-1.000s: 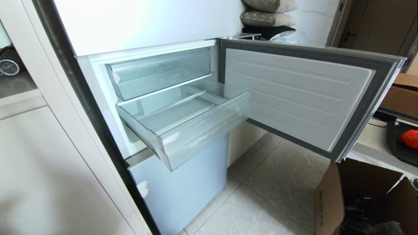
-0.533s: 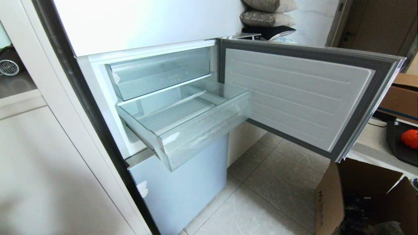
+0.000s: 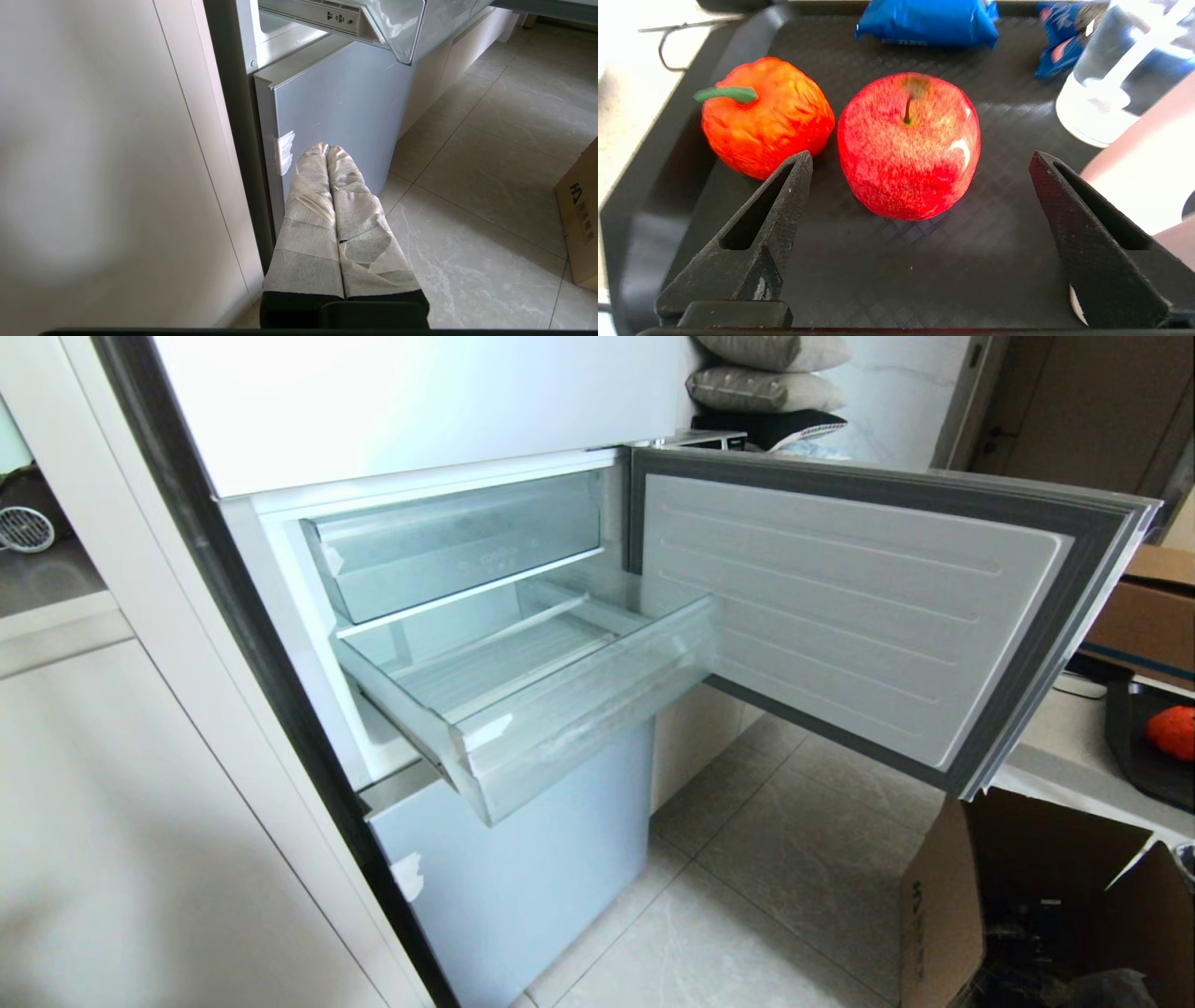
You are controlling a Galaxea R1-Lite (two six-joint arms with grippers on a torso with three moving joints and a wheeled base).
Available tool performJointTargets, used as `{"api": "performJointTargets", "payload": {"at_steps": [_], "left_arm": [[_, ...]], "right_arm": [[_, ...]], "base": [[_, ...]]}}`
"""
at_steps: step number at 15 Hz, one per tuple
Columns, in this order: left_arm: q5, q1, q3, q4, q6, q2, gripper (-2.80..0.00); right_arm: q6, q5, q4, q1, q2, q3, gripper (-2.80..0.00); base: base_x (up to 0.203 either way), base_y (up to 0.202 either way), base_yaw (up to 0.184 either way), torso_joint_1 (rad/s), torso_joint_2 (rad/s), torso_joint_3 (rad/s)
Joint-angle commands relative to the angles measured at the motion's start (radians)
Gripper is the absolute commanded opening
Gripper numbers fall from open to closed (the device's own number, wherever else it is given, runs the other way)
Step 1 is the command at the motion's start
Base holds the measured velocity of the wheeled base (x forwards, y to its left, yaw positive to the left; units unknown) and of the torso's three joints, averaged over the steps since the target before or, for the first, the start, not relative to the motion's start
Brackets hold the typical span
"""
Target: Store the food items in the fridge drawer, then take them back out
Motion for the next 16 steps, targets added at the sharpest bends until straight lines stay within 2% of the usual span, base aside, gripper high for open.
{"api": "performJointTargets", "payload": {"at_steps": [1, 8, 16], "left_arm": [[0.0, 0.0, 0.0, 0.0, 0.0, 0.002, -2.8], [0.0, 0.0, 0.0, 0.0, 0.0, 0.002, -2.8], [0.0, 0.0, 0.0, 0.0, 0.0, 0.002, -2.8]], "right_arm": [[-0.001, 0.004, -0.013, 0.001, 0.031, -0.016, 0.0], [-0.006, 0.005, -0.042, 0.009, 0.124, -0.133, 0.0], [-0.005, 0.007, -0.04, 0.026, 0.149, -0.138, 0.0]], "base": [[0.0, 0.0, 0.0, 0.0, 0.0, 0.0], [0.0, 0.0, 0.0, 0.0, 0.0, 0.0], [0.0, 0.0, 0.0, 0.0, 0.0, 0.0]]}}
